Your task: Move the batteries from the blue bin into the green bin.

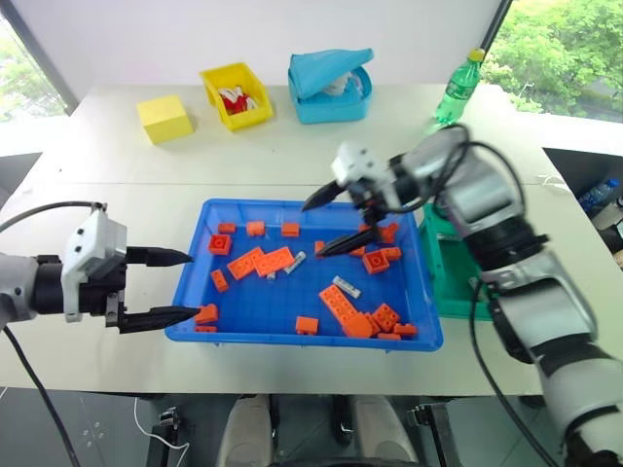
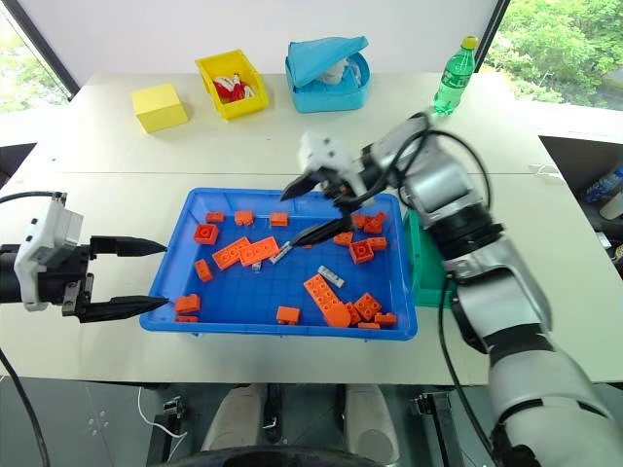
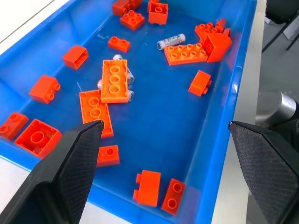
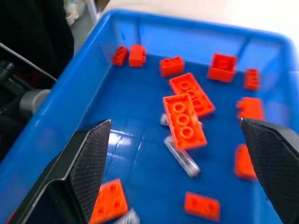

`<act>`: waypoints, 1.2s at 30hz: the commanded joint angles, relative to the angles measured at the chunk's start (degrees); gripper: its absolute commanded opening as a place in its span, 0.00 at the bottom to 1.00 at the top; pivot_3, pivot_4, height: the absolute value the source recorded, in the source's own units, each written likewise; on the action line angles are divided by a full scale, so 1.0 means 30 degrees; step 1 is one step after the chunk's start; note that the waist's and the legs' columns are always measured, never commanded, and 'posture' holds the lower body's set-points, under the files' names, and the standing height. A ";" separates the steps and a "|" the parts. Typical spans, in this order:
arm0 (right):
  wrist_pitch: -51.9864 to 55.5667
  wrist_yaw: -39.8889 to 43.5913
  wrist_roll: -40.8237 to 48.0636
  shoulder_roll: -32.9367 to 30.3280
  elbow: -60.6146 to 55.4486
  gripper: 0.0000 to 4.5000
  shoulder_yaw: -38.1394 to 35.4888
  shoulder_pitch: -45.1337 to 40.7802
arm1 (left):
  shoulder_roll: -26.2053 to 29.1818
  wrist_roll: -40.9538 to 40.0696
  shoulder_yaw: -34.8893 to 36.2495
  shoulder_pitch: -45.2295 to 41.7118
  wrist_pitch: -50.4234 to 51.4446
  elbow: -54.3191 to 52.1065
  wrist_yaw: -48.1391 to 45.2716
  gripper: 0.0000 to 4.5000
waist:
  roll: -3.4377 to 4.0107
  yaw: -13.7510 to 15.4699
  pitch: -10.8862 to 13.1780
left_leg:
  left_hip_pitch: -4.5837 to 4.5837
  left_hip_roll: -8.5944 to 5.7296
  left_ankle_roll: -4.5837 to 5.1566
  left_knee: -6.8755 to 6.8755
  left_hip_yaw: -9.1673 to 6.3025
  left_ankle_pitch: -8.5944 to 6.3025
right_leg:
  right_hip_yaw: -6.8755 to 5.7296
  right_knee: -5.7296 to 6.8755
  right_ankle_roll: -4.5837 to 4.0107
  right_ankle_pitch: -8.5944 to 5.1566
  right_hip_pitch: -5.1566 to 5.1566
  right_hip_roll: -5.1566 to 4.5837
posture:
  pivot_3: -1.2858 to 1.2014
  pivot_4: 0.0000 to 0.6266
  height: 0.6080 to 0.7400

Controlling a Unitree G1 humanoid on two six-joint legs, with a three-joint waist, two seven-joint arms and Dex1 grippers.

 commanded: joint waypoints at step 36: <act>-0.6135 -0.1263 -0.4316 0.6447 1.1152 0.18 -0.0900 -0.2674 | -0.0989 -0.1379 0.1999 0.1318 0.1082 -0.3004 0.3062 1.00 | -0.0007 -0.0140 -0.0005 | 0.0007 0.0007 -0.0013 -0.0012 -0.0027 0.0006 | -0.0010 0.0023 -0.0001 0.0002 0.0000 0.0012 | 0.52 0.24 0.97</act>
